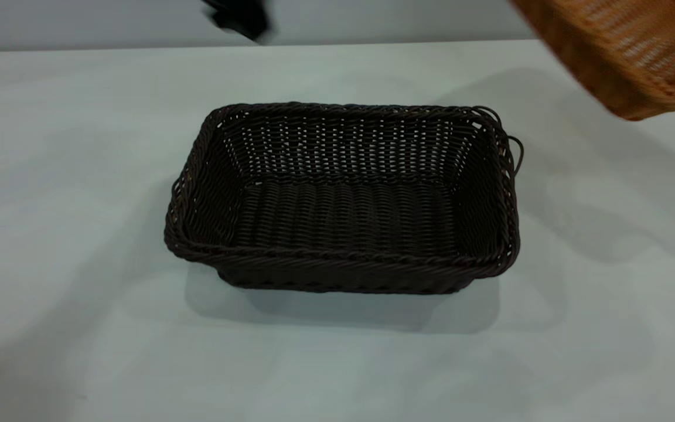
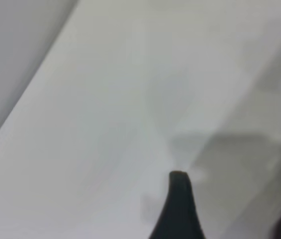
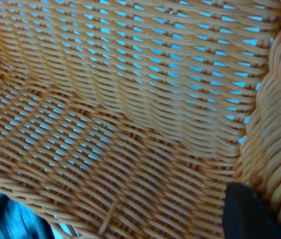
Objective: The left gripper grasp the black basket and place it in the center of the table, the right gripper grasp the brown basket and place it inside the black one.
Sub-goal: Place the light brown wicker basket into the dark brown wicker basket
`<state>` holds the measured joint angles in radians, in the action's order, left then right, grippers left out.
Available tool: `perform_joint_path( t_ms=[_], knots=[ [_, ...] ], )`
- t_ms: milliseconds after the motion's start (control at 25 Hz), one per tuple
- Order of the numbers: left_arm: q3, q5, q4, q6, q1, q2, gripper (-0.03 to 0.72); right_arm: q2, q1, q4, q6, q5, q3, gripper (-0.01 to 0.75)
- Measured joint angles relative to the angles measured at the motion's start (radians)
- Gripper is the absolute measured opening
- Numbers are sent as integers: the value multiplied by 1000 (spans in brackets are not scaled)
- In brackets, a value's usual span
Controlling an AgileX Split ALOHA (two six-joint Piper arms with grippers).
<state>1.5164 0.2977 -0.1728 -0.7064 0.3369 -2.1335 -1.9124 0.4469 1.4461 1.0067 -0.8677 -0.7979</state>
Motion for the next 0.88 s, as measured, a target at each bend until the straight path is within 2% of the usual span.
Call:
perform_joint_path(
  t_ms=[160,280,400,640,880],
  knots=[
    [0,22,0,116,-154,27,515,37,-136,-181,-176,1,-35,67],
    [0,31,0,180,-236,28,507,40,-242,-311,-312,1,-77,67],
    [0,36,0,204,-285,28,507,40,-353,-417,-443,0,-128,67],
    [0,51,0,211,-313,28,505,40,-550,-585,-639,-3,-212,67],
    [0,55,0,212,-313,28,505,5,-656,-643,-691,20,-228,67]
  ],
)
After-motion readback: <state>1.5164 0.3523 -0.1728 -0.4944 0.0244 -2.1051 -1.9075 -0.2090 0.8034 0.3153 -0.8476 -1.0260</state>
